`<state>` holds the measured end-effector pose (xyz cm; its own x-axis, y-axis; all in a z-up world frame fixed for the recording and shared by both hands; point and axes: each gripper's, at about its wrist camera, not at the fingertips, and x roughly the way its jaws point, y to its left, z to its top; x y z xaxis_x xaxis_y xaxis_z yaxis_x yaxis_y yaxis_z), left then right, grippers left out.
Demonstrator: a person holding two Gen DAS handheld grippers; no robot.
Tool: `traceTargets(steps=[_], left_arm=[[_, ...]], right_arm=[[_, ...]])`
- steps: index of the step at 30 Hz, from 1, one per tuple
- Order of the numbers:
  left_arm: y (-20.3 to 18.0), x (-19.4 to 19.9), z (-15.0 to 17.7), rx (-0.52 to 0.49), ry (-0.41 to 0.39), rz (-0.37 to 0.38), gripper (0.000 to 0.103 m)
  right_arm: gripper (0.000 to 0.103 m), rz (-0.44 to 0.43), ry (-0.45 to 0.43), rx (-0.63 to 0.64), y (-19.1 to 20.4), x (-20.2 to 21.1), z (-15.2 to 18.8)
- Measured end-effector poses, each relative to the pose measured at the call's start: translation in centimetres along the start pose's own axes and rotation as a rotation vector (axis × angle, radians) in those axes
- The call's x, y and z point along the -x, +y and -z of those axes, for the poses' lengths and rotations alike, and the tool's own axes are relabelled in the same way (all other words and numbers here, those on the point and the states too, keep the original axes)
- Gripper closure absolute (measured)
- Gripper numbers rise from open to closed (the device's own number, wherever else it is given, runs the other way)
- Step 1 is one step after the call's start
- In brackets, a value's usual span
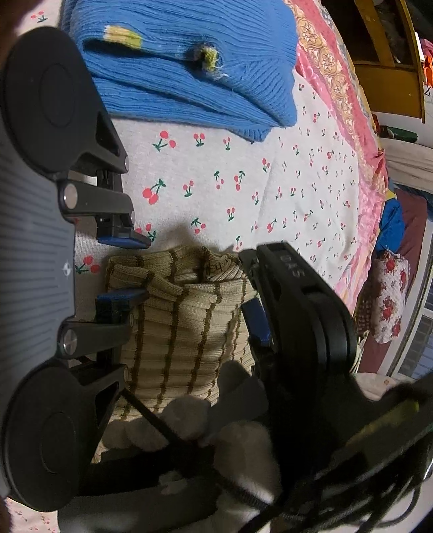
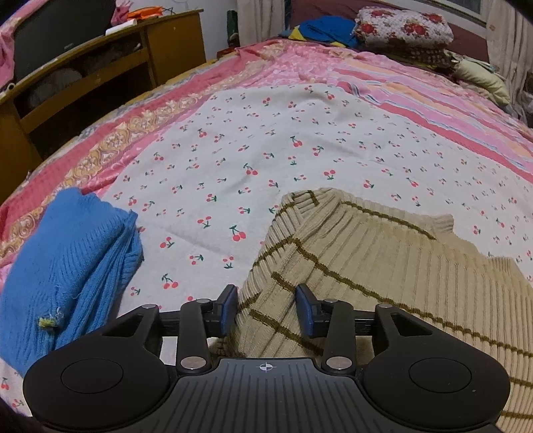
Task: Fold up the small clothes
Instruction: 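Grasp the beige sweater's folded edge with the right tool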
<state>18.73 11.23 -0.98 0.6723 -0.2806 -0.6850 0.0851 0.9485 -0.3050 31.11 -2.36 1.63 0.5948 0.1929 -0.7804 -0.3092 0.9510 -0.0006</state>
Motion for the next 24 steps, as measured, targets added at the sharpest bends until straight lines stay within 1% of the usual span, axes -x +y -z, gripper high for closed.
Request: traceTargets(steps=[3,14,17,22,24], left_arm=[[0.0,0.0,0.0,-0.004,-0.001,0.000,0.072],[-0.5,-0.2,0.1,-0.034,-0.006,-0.006,0.072],[-0.5,-0.1,0.2,-0.039,-0.008,-0.008,0.072],[-0.4,-0.2,0.2,-0.045,-0.010,-0.010,0.072],[-0.4,-0.1,0.2,-0.044,-0.012,-0.011,0.072]], right_arm=[[0.057,0.009,0.012,0.025,0.5,-0.6,-0.2],[0.055,0.105,0.028,0.165,2.3,-3.0,-0.4],[0.059,0.121,0.026,0.197,2.6,-3.1,-0.3],[0.076,0.136,0.007,0.213,2.3,-2.6,-0.1],[0.081,0.134,0.001,0.205,2.1,-2.3,0.0]])
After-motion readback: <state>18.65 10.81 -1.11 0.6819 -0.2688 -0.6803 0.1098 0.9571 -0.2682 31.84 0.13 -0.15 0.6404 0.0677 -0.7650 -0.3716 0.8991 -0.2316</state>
